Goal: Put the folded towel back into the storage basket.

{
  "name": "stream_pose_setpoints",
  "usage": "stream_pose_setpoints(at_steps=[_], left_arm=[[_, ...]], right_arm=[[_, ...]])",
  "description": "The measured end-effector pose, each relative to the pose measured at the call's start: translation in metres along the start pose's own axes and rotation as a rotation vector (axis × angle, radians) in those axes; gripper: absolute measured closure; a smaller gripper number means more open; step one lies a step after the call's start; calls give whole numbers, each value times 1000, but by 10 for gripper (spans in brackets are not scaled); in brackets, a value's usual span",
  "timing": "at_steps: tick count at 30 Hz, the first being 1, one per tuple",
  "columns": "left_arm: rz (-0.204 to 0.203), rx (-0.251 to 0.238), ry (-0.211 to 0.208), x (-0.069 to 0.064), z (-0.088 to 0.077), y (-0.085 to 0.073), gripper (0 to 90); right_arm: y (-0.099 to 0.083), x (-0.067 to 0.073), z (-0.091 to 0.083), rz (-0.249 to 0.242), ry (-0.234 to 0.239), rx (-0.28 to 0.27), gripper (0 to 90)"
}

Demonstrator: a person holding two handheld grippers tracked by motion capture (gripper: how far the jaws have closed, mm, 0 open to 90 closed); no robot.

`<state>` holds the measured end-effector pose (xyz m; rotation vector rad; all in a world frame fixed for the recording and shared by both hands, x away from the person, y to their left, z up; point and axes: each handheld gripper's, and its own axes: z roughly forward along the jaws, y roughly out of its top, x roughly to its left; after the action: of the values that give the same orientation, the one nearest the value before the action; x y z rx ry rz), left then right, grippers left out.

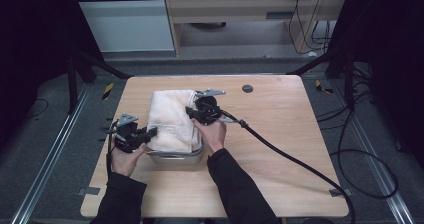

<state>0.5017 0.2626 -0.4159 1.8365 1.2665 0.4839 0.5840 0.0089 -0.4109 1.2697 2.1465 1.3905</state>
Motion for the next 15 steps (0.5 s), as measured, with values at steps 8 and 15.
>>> stream_pose_setpoints(at_steps=[8, 15], left_arm=[[3, 24, 14, 0, 9, -3, 716], [14, 48, 31, -2, 15, -4, 713]], right_arm=[[-5, -3, 6, 1, -13, 19, 664], [-10, -4, 12, -6, -29, 36, 664]])
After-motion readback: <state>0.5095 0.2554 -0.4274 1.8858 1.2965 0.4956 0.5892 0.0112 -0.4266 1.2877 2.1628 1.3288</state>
